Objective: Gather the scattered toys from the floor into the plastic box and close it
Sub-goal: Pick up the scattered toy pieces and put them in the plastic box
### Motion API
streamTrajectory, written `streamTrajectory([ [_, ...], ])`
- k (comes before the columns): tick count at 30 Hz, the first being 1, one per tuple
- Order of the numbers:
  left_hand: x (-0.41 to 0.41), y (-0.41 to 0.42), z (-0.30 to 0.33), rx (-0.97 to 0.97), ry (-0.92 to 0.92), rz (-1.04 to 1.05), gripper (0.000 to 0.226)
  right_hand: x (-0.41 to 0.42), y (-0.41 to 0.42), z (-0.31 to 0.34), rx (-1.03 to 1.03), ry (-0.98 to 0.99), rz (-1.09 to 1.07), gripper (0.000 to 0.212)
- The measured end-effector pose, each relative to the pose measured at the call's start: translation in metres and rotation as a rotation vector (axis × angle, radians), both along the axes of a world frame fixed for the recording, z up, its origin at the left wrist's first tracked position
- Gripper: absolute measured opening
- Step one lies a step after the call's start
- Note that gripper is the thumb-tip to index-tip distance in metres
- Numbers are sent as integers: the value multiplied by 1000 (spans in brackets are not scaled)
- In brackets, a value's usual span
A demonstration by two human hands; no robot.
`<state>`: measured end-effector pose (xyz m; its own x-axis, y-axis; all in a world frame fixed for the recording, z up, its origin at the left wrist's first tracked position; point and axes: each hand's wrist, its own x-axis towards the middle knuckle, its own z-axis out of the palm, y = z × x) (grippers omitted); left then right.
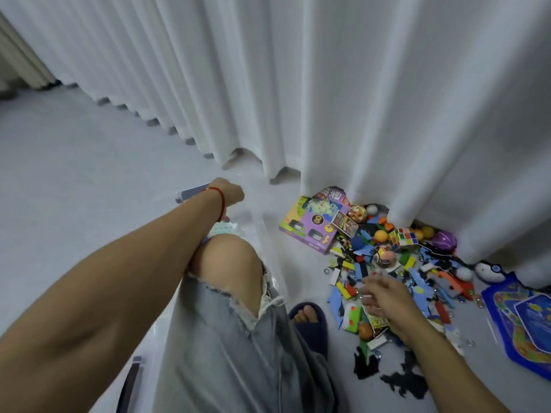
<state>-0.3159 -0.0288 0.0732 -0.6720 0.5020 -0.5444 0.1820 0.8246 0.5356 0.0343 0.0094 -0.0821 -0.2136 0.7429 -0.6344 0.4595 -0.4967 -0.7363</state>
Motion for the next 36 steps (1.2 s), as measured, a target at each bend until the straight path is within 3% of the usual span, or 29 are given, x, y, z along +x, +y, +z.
streamTrajectory([
  [1, 7, 9, 4, 44, -53, -37, 7, 13, -1, -15, 13, -72, -2, 14],
  [3, 29, 31, 9, 105, -126, -157, 31, 41, -7, -45, 56, -262, -27, 13],
  [6, 74, 57, 8, 47, -204, -427, 33, 85, -20, -86, 100, -552, -148, 15],
  [8, 96, 65, 3, -55, -161, -676, 33, 104, -31, -105, 26, -657, -220, 40],
  [9, 103, 69, -4, -111, -118, -792, 35, 109, -35, -112, -37, -640, -269, 49],
  [11, 115, 73, -13, -241, -10, -974, 40, 116, -38, -132, -114, -501, -370, 48],
  [15, 127, 79, -18, -312, 92, -1101, 42, 123, -26, -193, -200, -222, -624, 56],
  [18, 128, 82, -22, -325, 148, -1131, 40, 96, -20, -130, -273, 6, -840, 35],
  [20, 128, 81, -26, -347, 164, -1154, 39, 94, -16, -111, -280, 136, -977, 36],
  [22, 129, 80, -29, -359, 130, -1153, 38, 91, -15, -98, -207, 117, -1024, 31],
  [25, 127, 81, -28, -335, 5, -1058, 38, 80, -15, -76, -72, -69, -940, 16],
  [27, 124, 80, -24, -303, -62, -993, 39, 68, -15, -59, 25, -63, -897, 14],
  [33, 108, 74, -14, -174, -219, -786, 48, -2, -2, 26, 184, 374, -551, 12],
  [36, 83, 64, -9, -93, -441, -552, 47, -51, 10, 67, 194, 524, -343, 15],
])
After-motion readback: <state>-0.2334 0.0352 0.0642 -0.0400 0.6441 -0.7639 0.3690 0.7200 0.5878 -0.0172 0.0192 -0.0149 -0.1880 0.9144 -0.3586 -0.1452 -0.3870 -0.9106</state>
